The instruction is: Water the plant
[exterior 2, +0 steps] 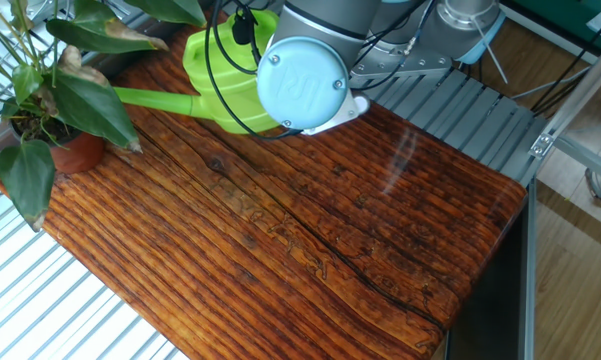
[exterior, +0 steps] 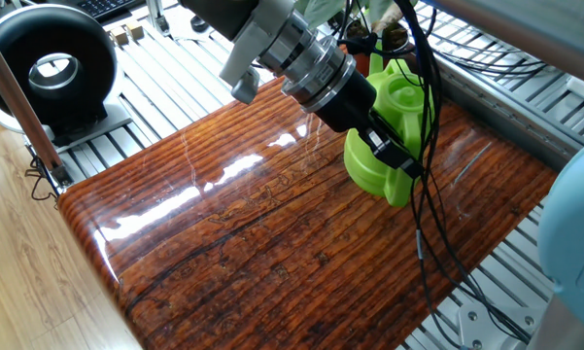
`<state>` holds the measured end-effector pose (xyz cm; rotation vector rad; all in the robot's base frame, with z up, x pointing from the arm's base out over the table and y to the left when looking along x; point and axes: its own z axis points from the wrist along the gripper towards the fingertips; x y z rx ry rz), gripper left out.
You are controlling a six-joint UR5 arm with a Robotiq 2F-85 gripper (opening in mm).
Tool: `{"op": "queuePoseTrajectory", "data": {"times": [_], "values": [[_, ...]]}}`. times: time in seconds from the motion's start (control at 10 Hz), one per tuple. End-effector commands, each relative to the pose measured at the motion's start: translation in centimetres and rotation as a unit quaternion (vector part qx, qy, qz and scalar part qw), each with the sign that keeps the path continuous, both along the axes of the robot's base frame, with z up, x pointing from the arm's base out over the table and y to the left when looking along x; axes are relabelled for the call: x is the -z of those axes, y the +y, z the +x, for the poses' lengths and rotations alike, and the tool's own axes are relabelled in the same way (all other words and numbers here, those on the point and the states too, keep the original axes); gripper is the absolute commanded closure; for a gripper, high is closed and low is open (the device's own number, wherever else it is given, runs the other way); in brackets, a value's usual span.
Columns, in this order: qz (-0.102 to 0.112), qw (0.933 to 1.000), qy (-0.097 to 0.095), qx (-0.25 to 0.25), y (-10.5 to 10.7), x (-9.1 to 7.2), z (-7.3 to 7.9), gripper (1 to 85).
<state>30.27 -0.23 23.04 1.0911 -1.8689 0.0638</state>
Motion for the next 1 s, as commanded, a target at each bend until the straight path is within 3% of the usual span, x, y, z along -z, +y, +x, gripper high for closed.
{"op": "queuePoseTrajectory", "data": {"times": [0.0,0.9], "values": [[0.005,1.0,0.001,0.003,0.21,-0.03,-0.06,84.3],[0.021,0.9998,0.007,-0.002,-0.17,-0.28,0.27,84.3]]}}
